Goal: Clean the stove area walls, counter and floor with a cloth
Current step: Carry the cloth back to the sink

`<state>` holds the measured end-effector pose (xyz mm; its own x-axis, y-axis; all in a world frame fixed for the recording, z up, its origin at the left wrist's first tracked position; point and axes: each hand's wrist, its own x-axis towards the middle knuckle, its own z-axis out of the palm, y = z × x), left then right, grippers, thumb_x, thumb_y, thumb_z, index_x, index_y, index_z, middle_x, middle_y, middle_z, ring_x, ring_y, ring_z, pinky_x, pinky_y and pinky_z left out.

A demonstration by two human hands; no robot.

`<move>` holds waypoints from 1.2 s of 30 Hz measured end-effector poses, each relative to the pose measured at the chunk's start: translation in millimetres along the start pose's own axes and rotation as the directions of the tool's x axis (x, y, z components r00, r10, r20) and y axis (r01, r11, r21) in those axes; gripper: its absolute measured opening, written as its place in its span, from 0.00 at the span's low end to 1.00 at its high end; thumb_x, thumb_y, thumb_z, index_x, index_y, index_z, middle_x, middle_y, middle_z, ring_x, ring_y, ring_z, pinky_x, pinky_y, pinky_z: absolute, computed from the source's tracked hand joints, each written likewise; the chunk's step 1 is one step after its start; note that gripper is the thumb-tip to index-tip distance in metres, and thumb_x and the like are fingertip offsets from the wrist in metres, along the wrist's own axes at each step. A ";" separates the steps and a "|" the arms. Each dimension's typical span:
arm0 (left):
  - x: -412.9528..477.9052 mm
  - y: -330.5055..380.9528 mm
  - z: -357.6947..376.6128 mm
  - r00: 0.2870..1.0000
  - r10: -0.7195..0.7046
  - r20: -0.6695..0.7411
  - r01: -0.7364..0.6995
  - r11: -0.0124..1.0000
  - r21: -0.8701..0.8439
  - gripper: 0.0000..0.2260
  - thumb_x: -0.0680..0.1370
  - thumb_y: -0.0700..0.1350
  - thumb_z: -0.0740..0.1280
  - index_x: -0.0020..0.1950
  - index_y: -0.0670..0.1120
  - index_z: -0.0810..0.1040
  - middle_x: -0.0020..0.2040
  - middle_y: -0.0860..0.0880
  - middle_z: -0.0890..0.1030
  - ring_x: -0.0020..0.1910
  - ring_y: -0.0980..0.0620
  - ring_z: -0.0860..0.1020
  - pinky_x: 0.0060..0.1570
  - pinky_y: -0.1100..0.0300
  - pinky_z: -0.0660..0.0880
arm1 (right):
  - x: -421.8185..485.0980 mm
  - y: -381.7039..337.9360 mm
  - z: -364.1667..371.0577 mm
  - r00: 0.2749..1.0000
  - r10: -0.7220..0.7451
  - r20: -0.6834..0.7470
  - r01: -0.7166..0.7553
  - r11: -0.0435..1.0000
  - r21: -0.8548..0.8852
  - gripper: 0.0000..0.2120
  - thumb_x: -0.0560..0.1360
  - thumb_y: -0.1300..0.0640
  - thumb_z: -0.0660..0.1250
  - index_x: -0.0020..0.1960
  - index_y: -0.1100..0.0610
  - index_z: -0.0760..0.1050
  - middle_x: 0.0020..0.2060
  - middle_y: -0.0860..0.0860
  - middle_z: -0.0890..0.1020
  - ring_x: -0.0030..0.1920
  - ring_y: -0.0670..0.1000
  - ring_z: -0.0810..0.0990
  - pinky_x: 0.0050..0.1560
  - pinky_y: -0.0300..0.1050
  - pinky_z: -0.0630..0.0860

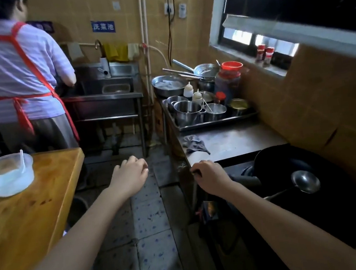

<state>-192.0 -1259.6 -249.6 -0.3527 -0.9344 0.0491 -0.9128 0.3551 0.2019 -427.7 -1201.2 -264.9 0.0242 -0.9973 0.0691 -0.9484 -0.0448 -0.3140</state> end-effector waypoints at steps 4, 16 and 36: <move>42.5 -4.0 10.1 1.000 0.018 -0.004 -0.017 1.000 0.012 0.13 0.81 0.50 0.55 0.61 0.50 0.73 0.62 0.47 0.72 0.61 0.46 0.71 0.59 0.50 0.66 | 40.2 5.3 26.1 0.998 -0.023 0.057 0.023 1.000 -0.007 0.16 0.76 0.60 0.59 0.61 0.53 0.75 0.58 0.52 0.78 0.61 0.55 0.73 0.59 0.49 0.66; 237.7 -65.8 18.1 0.986 0.157 0.056 -0.159 0.987 0.032 0.12 0.80 0.50 0.56 0.60 0.50 0.73 0.61 0.47 0.72 0.62 0.45 0.70 0.60 0.50 0.65 | 206.3 34.2 66.2 0.982 0.189 0.025 -0.189 0.982 0.017 0.14 0.75 0.58 0.61 0.59 0.52 0.78 0.57 0.53 0.79 0.59 0.56 0.75 0.56 0.49 0.71; 393.1 -101.6 128.4 0.912 0.207 0.355 -0.242 0.969 0.055 0.12 0.81 0.49 0.55 0.61 0.49 0.72 0.60 0.48 0.72 0.60 0.46 0.71 0.58 0.51 0.67 | 327.6 146.7 136.5 0.823 0.552 0.129 -0.555 0.832 -0.023 0.13 0.72 0.61 0.61 0.56 0.56 0.76 0.55 0.56 0.76 0.56 0.60 0.75 0.52 0.52 0.74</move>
<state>-264.4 -1659.7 -376.4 -0.5839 -0.7690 -0.2603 -0.8104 0.5713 0.1301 -515.8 -1542.4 -417.6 -0.4632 -0.8535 -0.2388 -0.8094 0.5171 -0.2782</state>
